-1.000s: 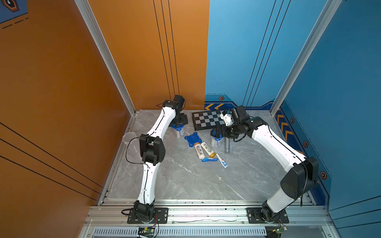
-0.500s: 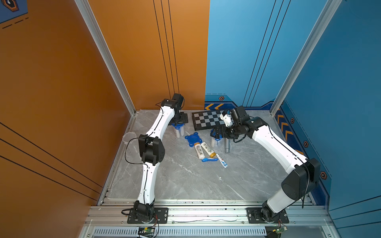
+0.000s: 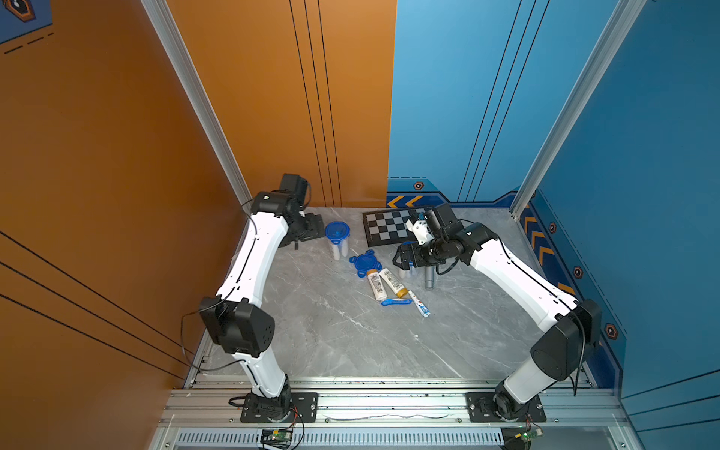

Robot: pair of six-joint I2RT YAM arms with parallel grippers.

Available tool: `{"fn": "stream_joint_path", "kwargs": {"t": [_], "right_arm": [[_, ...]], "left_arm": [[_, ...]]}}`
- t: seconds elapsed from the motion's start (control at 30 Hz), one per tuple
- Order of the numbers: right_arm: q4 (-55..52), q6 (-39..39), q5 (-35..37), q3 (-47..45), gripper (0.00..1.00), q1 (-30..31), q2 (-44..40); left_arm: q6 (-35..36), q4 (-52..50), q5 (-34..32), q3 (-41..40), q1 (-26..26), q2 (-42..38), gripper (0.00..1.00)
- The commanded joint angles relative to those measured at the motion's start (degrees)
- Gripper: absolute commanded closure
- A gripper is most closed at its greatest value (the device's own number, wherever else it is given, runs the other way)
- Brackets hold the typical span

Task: Pack away toiletry kits
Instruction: Move the container to the center of the board.

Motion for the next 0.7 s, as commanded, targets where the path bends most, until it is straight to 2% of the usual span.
{"fn": "stream_joint_path", "kwargs": {"t": [0.0,0.07,0.13,0.27,0.4,0.67], "right_arm": [[-2.4,-2.2,2.0,2.3,0.00,1.9,1.4],[-1.9,-1.1,1.0,2.3,0.00,2.8,1.7],[-1.9,-1.4,0.9,2.4,0.00,3.9,1.8],[-1.8,-0.9,0.6,1.7,0.00,4.2,1.2],[-1.9,-0.1,0.8,0.4,0.00,4.6,0.3],[-1.9,1.4,2.9,-1.9,0.00,4.7,-2.4]], "left_arm": [[1.7,-1.7,-1.5,-5.7,6.7,-3.2,0.12],[3.0,-1.7,-4.0,-8.0,9.8,-3.8,0.13],[4.4,-1.5,-4.2,-9.5,12.7,-3.2,0.19],[7.6,0.3,-5.8,-10.8,16.1,-1.4,0.19],[10.5,1.5,-7.2,-8.4,17.6,2.0,0.19],[14.5,2.8,-5.1,-3.9,19.1,9.0,0.20]]}}
